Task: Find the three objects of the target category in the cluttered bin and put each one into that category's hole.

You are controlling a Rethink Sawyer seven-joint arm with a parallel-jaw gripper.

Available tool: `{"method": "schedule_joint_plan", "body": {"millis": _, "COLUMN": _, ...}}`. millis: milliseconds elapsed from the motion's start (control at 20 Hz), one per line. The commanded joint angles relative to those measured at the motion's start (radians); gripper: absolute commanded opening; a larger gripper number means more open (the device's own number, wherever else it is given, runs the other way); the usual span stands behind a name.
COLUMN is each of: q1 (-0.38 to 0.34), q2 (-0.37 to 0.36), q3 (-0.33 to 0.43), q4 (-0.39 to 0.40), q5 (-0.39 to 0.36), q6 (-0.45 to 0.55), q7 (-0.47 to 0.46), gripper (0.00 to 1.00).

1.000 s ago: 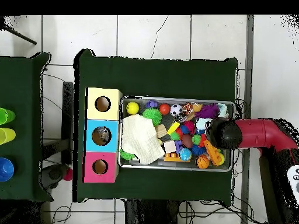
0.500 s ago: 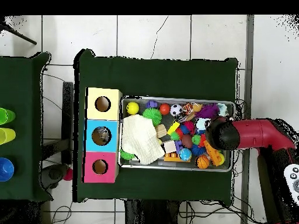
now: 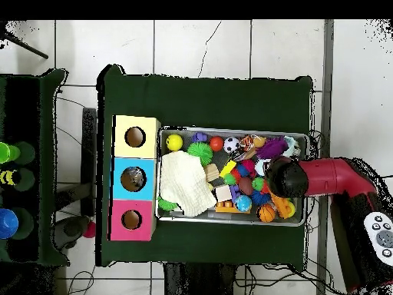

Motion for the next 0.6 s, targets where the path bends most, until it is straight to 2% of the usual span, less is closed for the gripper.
{"method": "schedule_joint_plan", "body": {"millis": 50, "q1": 0.001, "q2": 0.080, "q3": 0.005, "q4": -0.028, "q5": -0.008, "q6": 0.026, "q7": -0.104, "gripper": 1.00}}
{"method": "schedule_joint_plan", "body": {"millis": 350, "q1": 0.008, "q2": 0.045, "q3": -0.016, "q4": 0.000, "q5": 0.004, "q6": 0.083, "q7": -0.118, "gripper": 1.00}}
{"method": "schedule_joint_plan", "body": {"millis": 600, "q1": 0.018, "q2": 0.064, "q3": -0.026, "q4": -0.011, "q5": -0.015, "q6": 0.076, "q7": -0.111, "gripper": 1.00}}
